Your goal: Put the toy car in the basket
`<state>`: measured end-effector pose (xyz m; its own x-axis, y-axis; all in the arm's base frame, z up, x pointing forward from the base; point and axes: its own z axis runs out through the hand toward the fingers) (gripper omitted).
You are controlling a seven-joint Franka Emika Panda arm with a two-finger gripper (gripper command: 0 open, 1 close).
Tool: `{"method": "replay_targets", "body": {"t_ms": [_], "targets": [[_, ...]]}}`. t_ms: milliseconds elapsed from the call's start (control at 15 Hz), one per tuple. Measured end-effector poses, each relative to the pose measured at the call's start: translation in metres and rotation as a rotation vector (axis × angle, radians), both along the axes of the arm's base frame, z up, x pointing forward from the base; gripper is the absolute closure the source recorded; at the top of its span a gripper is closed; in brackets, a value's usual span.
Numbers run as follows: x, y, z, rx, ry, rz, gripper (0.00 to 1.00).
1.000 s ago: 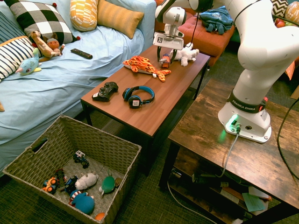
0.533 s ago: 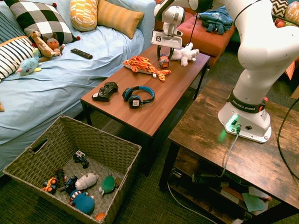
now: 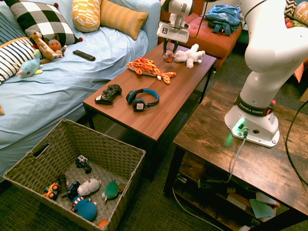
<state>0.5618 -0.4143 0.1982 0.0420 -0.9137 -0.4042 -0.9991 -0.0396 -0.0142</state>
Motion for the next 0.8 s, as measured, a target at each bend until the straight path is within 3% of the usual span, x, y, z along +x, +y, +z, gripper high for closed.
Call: {"method": "replay_targets", "body": {"t_ms": [133,333,600,800], "targets": [[-0.007,0.005,0.059,-0.03,-0.084,0.046,1.0],[0.01,0.077,0.136,-0.128,-0.138,0.184,1.0],[0.035,0.27,0.18,-0.303,-0.071,0.424,1.0],[0.0,0.46,0.16,-0.358,0.02,0.587,1.0]]}}
